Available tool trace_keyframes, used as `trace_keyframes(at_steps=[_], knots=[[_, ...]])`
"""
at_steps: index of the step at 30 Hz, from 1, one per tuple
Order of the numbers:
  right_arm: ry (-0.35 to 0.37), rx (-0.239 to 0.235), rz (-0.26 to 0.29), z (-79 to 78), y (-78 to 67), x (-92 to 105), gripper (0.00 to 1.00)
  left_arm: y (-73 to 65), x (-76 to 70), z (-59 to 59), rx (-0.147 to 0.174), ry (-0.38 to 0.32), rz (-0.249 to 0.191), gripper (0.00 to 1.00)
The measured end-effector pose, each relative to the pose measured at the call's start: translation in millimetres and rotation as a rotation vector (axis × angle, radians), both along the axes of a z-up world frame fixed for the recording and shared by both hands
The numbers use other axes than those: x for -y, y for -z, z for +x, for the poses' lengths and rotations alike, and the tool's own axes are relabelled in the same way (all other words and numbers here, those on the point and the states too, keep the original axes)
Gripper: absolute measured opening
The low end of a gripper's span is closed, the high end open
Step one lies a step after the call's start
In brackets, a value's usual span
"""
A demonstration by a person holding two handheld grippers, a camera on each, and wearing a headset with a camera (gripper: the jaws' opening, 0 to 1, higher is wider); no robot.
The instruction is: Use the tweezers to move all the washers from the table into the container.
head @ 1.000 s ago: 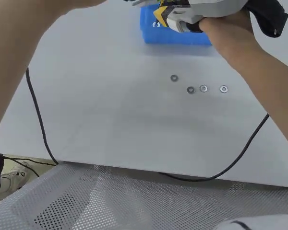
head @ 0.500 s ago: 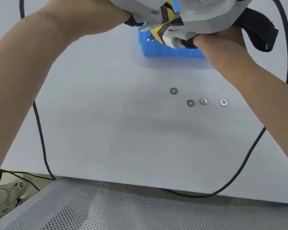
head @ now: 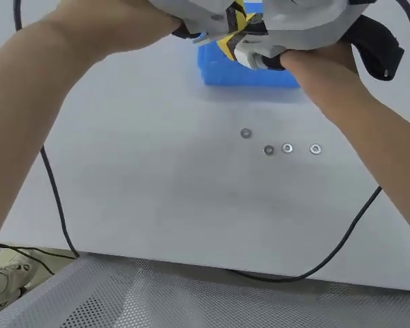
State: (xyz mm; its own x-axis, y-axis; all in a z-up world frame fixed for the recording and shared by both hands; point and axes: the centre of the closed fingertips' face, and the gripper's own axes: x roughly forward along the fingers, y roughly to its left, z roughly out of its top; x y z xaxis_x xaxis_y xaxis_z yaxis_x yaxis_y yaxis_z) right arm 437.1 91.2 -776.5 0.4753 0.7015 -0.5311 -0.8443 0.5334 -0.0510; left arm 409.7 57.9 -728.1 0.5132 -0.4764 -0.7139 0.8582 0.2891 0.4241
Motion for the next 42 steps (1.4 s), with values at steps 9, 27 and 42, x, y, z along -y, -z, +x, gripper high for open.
trace_keyframes(at_steps=[9, 27, 42], knots=[[-0.041, 0.138, 0.07, -31.6, -52.2, 1.3, 0.08, -44.7, 1.1, -30.3, 0.05, -0.031, -0.134, 0.0], [-0.033, 0.062, 0.043, -92.7, -31.9, 21.0, 0.06, -27.8, 7.2, -75.9, -0.032, 0.002, -0.106, 0.0], [-0.062, -0.033, 0.021, -101.1, 1.8, 30.1, 0.06, 3.2, 15.5, -91.4, -0.127, 0.002, -0.101, 0.0]])
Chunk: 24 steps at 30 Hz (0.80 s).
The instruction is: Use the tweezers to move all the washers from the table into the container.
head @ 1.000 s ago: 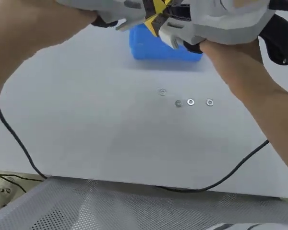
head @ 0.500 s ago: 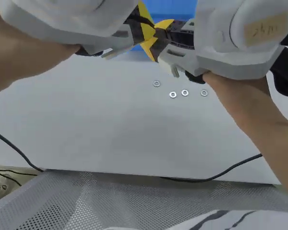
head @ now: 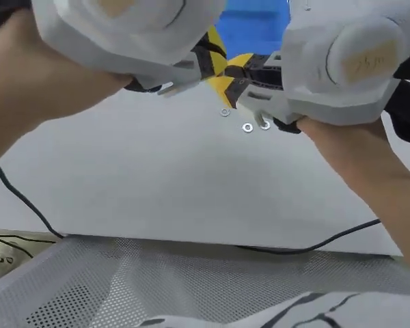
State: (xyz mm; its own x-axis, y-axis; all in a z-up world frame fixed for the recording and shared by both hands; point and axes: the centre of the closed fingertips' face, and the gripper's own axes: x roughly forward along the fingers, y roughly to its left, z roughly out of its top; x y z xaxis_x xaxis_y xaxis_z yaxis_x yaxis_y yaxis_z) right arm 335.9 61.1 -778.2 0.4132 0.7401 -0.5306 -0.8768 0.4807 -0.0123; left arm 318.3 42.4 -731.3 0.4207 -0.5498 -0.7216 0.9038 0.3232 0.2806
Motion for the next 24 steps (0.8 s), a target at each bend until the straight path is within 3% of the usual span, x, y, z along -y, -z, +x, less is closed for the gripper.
trace_keyframes(at_steps=[3, 4, 7, 8, 10, 11, 12, 13, 21, 24], knots=[[0.003, -0.029, -0.001, -1.0, 6.6, 2.5, 0.06, 5.8, 1.3, -1.9, -0.015, 0.0, -0.004, 0.0], [0.006, -0.035, 0.003, -0.4, 8.4, 2.9, 0.06, -2.9, -1.3, -6.1, -0.017, 0.0, -0.003, 0.0], [0.015, -0.082, 0.021, -0.6, 14.9, 2.9, 0.06, -4.3, -2.4, -9.3, -0.032, -0.002, 0.001, 0.0], [0.016, -0.084, 0.02, -0.2, 15.7, 3.0, 0.06, -5.3, -2.8, -9.7, -0.033, -0.002, 0.002, 0.0], [0.02, -0.089, 0.015, 0.7, 18.2, 3.5, 0.06, 14.0, 3.5, 2.5, -0.043, -0.01, -0.007, 0.0], [0.021, -0.09, 0.013, 1.2, 19.2, 3.9, 0.06, 16.7, 4.0, 4.0, -0.045, -0.013, -0.009, 0.0], [0.024, -0.093, 0.014, 1.9, 19.5, 4.4, 0.06, 7.3, 3.3, 1.5, -0.039, -0.013, -0.024, 0.0], [0.033, -0.097, 0.022, 4.5, 19.8, 5.2, 0.07, 6.8, 2.0, 1.3, -0.045, -0.022, -0.022, 0.0], [0.024, -0.135, 0.037, -1.2, 19.1, 2.9, 0.07, 5.1, 6.0, -7.5, -0.068, -0.025, -0.04, 0.0], [0.029, -0.14, 0.039, -1.3, 23.6, 2.8, 0.07, 11.1, 6.7, -7.5, -0.07, -0.024, -0.031, 0.0]])
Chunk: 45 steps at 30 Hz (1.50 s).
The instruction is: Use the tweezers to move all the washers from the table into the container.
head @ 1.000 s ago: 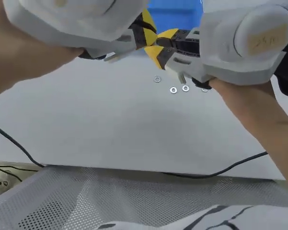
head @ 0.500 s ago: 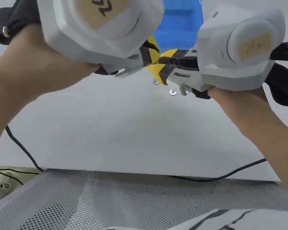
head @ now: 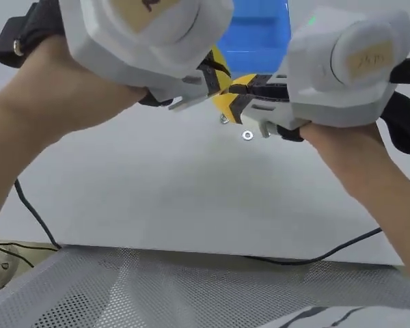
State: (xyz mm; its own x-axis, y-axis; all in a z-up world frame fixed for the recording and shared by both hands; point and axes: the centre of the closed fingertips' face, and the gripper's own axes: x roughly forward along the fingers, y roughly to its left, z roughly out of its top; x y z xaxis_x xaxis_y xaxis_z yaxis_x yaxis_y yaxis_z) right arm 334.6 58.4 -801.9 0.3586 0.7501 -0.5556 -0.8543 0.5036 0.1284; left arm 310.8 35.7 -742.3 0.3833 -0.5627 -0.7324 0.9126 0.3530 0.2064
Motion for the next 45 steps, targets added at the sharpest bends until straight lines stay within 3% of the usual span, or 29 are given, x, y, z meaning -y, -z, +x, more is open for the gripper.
trace_keyframes(at_steps=[2, 4, 8, 11, 16, 18, 23, 28, 32, 39, 45], knots=[[0.003, -0.001, 0.008, 0.0, -1.8, -0.3, 0.07, 11.8, 2.4, 15.9, 0.005, -0.005, -0.003, 0.0], [0.006, -0.005, 0.015, 0.0, -2.7, -0.4, 0.07, 5.2, 0.5, 12.8, 0.0, -0.009, -0.007, 0.0], [-0.01, 0.018, -0.003, -2.0, -3.2, -0.8, 0.05, 5.2, 1.7, 11.3, -0.003, -0.014, -0.008, 0.0], [-0.017, 0.04, -0.034, -3.6, -3.9, 0.7, 0.04, 11.4, 3.9, 15.4, -0.003, -0.016, -0.01, 0.0], [-0.037, 0.084, -0.095, -5.7, -4.8, 4.0, 0.03, 9.5, 8.5, 12.1, -0.007, 0.001, -0.005, 0.0], [-0.059, 0.113, -0.119, -6.2, -7.2, 5.0, 0.03, 7.1, 9.7, 10.7, 0.007, 0.014, 0.003, 0.0], [-0.073, 0.115, -0.118, -7.1, -16.1, 6.3, 0.03, 0.5, 9.1, 11.8, 0.022, 0.015, 0.006, 0.0], [-0.071, 0.125, -0.099, -2.1, -31.4, 6.0, 0.03, -16.7, 8.7, 17.0, 0.039, 0.008, -0.01, 0.0], [-0.069, 0.142, -0.075, 8.6, -44.1, 2.2, 0.03, -23.8, 8.1, 24.1, 0.078, 0.004, -0.008, 0.0], [-0.085, 0.217, -0.09, 31.2, -67.6, -3.3, 0.03, -45.6, 2.7, 44.4, 0.157, -0.009, -0.013, 0.0], [-0.084, 0.26, -0.087, 46.5, -79.9, -11.4, 0.03, -54.7, -1.9, 56.7, 0.198, -0.015, 0.004, 0.0]])
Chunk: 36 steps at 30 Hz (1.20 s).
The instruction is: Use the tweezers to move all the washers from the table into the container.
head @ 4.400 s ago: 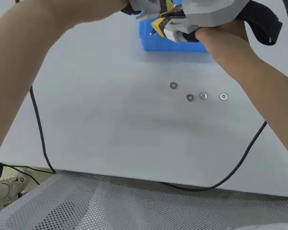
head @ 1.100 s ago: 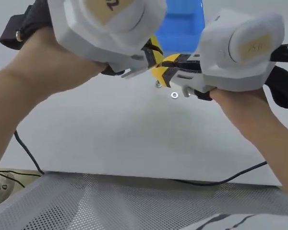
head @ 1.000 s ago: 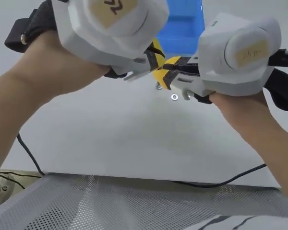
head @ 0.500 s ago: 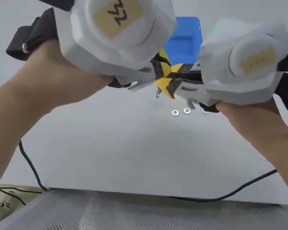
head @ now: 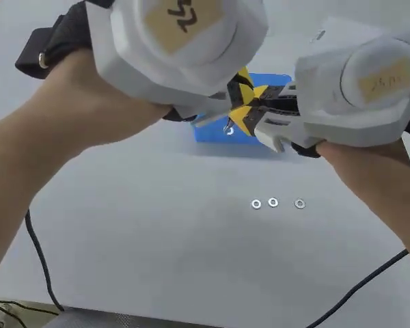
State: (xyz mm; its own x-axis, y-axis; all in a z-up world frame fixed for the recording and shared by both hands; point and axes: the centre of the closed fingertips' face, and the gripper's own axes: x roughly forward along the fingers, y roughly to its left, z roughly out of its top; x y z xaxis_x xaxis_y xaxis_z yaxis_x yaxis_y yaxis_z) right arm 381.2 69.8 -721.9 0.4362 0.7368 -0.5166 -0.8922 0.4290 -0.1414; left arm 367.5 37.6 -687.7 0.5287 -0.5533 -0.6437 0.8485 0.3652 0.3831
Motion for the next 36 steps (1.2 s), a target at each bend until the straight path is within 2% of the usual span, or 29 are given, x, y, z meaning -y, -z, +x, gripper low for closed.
trace_keyframes(at_steps=[1, 3, 5, 8, 13, 16, 21, 27, 30, 33, 36], knots=[[-0.001, 0.009, -0.003, 3.3, -1.4, -2.0, 0.03, -0.6, -1.4, 2.4, 0.005, -0.004, 0.004, 0.0], [-0.007, 0.035, -0.014, 9.5, -3.6, -4.3, 0.03, -13.2, -4.2, 7.0, 0.019, -0.01, 0.007, 0.0], [-0.009, 0.044, -0.017, 15.4, -4.5, -7.1, 0.03, -15.3, -6.2, 11.1, 0.03, -0.016, 0.014, 0.0], [-0.007, 0.062, -0.019, 23.2, -4.8, -10.1, 0.03, -15.2, -9.5, 20.2, 0.05, -0.022, 0.025, 0.0], [0.003, 0.069, -0.017, 38.8, 2.3, -17.3, 0.03, -9.5, -15.5, 33.1, 0.05, -0.045, 0.033, 0.0], [0.016, 0.055, -0.009, 46.3, 9.1, -21.8, 0.03, -1.8, -20.6, 42.7, 0.044, -0.073, 0.036, 0.0], [0.028, 0.026, -0.008, 54.3, 24.4, -25.3, 0.03, 13.6, -23.7, 51.3, 0.025, -0.115, 0.021, 0.0], [0.056, -0.005, -0.007, 59.4, 40.2, -26.3, 0.03, 29.2, -26.9, 56.1, 0.017, -0.147, 0.014, 0.0], [0.074, -0.038, 0.011, 62.4, 46.8, -27.3, 0.03, 36.4, -28.2, 59.4, 0.022, -0.152, 0.015, 0.0], [0.081, -0.04, 0.005, 64.4, 53.0, -28.4, 0.03, 41.2, -29.5, 62.5, 0.021, -0.159, 0.009, 0.0], [0.089, -0.063, 0.009, 66.4, 60.0, -29.4, 0.03, 46.1, -30.2, 64.6, 0.011, -0.164, 0.012, 0.0]])
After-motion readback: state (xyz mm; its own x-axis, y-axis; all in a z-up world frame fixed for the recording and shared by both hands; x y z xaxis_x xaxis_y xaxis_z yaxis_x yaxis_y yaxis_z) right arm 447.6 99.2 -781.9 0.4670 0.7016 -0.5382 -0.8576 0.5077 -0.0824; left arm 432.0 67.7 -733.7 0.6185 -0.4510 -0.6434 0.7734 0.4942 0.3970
